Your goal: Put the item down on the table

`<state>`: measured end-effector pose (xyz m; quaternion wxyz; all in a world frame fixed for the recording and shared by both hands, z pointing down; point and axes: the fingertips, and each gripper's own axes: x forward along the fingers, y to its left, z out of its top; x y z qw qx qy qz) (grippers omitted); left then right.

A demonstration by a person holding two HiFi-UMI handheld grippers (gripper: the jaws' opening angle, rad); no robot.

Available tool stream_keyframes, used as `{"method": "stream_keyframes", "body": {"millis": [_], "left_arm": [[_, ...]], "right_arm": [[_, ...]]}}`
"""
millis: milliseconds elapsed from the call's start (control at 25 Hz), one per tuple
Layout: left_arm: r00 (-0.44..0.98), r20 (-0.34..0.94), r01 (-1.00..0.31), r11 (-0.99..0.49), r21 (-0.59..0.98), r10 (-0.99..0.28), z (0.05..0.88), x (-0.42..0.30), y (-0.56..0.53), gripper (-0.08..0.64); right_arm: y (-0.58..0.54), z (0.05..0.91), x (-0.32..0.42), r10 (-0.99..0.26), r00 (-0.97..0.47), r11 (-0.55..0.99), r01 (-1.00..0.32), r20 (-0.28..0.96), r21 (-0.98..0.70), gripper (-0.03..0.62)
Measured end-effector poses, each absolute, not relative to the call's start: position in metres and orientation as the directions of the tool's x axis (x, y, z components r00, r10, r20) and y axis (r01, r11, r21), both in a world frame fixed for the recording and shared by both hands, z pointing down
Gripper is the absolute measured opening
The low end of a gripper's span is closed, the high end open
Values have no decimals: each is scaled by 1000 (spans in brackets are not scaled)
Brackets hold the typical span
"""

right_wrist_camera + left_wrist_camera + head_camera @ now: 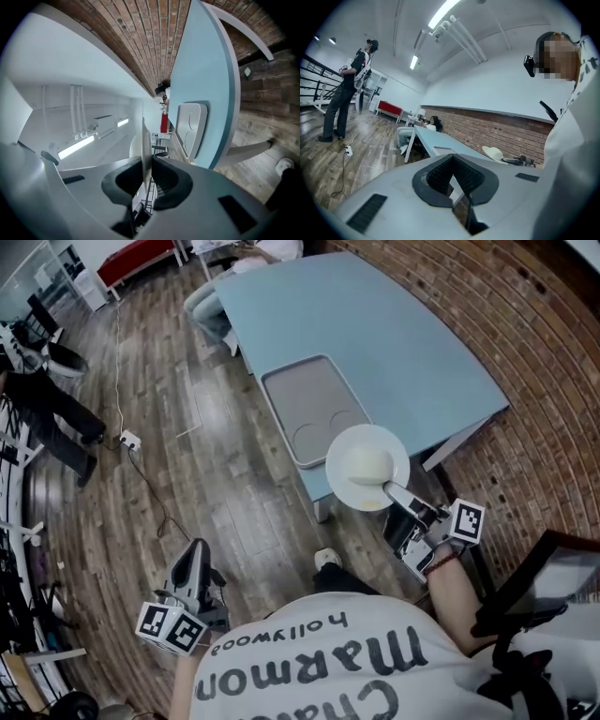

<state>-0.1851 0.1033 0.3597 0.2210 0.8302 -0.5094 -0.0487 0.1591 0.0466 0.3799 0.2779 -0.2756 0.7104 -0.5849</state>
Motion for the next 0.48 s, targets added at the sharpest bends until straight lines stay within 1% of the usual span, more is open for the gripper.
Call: {"method": "stream_keyframes", "body": {"millis": [240,480], "left_arm": [[454,164,-821,-339,458,-876,370,-176,66,5],[416,195,-847,-300,439,-888,379,-161,31,5]], "right_arm": [[-4,382,176,-707,-705,154,-78,-55,-985,38],[-44,396,188,-694,-720,123,-96,-17,-988,38]]}}
